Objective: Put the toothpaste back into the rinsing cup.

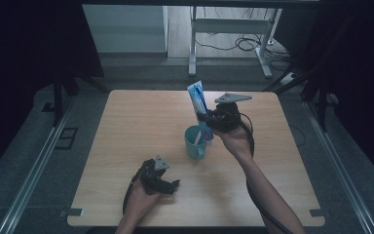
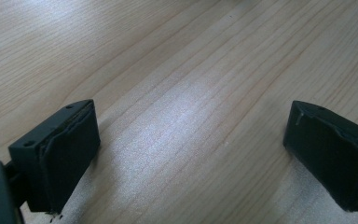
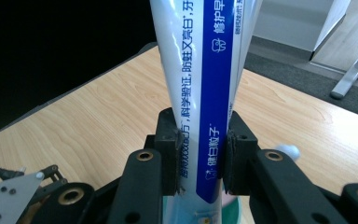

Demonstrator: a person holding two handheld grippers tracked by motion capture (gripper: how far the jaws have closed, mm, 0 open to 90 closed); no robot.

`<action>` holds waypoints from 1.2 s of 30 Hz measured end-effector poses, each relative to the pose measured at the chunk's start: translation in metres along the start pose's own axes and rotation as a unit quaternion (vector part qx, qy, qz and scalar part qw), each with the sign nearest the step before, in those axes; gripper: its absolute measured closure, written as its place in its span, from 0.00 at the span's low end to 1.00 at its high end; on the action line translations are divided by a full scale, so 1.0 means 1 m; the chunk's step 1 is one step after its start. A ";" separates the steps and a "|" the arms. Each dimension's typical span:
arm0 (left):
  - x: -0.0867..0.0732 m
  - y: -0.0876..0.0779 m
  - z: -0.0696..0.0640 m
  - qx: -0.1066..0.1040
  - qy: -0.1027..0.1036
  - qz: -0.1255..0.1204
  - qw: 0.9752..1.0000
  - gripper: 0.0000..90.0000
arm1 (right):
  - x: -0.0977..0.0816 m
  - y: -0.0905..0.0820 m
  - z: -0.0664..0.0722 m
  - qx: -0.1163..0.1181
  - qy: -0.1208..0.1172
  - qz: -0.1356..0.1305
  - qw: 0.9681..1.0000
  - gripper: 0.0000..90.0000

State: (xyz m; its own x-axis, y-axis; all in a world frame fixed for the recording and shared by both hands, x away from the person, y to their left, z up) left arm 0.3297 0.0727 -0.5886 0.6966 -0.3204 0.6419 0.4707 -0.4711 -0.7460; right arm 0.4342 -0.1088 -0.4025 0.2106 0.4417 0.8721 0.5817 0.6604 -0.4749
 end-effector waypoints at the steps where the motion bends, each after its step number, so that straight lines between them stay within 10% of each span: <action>1: 0.000 0.000 0.000 0.000 0.000 0.000 1.000 0.04 | 0.001 0.001 0.001 0.000 0.000 -0.001 1.000 0.79; 36: 0.000 0.000 0.000 0.000 0.003 0.001 1.000 0.04 | -0.024 0.046 0.011 -0.007 -0.001 -0.007 1.000 0.79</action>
State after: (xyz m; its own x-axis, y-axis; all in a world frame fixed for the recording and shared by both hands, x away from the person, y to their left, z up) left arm 0.3296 0.0728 -0.5886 0.6950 -0.3260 0.6408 0.4686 -0.4706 -0.7476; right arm 0.4474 -0.0824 -0.4462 0.2008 0.4339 0.8783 0.5960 0.6575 -0.4610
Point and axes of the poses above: each handheld gripper's, and its own axes: y roughly forward along the jaws, x roughly out of its top, z roughly to its left, the point moved 6 cm from there along y, roughly forward along the jaws, and after that the axes turned 14 degrees about -y, right-handed, at the moved point
